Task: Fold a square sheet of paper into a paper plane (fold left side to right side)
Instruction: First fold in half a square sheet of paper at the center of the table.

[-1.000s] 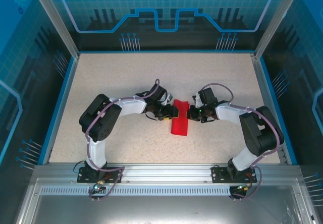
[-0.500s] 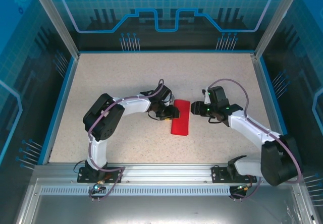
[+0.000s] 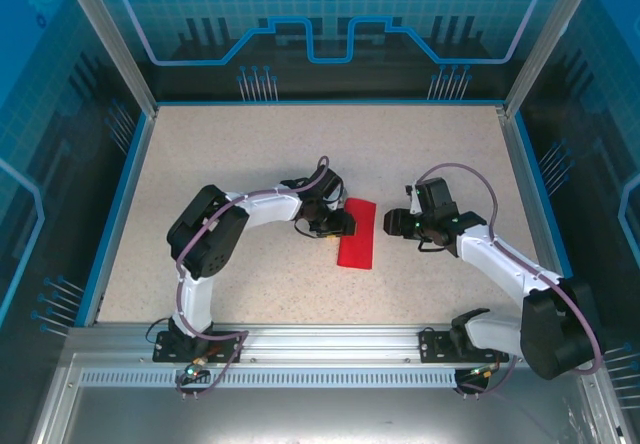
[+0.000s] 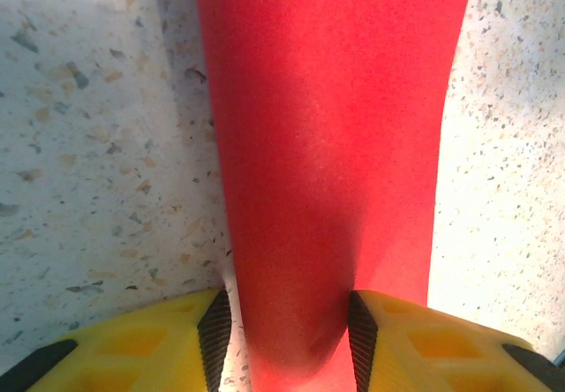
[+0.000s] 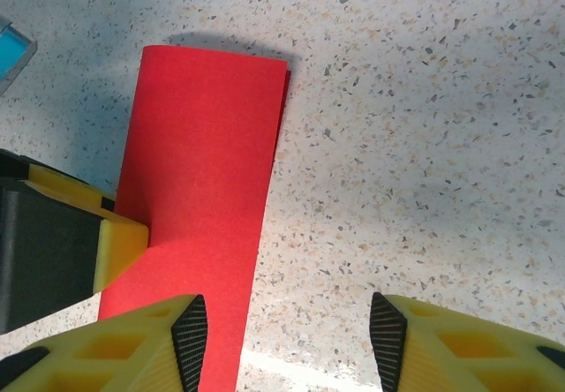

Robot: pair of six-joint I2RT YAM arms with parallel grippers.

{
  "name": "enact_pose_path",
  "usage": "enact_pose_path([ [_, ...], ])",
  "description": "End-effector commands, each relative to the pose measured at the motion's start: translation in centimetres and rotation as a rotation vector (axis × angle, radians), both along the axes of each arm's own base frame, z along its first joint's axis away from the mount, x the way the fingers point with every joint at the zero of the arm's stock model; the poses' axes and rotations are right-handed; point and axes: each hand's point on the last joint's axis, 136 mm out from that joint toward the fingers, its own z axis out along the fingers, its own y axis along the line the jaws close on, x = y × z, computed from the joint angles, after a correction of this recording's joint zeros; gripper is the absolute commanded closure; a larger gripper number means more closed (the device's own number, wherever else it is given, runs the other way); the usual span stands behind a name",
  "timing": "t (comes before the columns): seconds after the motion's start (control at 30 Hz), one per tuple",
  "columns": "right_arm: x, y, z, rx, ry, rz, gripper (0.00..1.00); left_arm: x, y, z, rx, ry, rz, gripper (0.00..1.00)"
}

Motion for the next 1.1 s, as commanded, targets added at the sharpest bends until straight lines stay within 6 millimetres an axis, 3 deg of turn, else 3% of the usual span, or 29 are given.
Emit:
enact_pose_path([
  [0.0, -0.64, -0.28, -0.28, 0.007, 0.019, 0.006, 0.45, -1.01, 1.46, -2.39, 0.104, 0.047, -0.007, 0.57],
  [1.07, -0.85, 0.59, -0.64, 0.037, 0.044, 0.038, 0.44, -1.36, 2.39, -3.05, 0.165, 0.047, -0.039, 0.59],
])
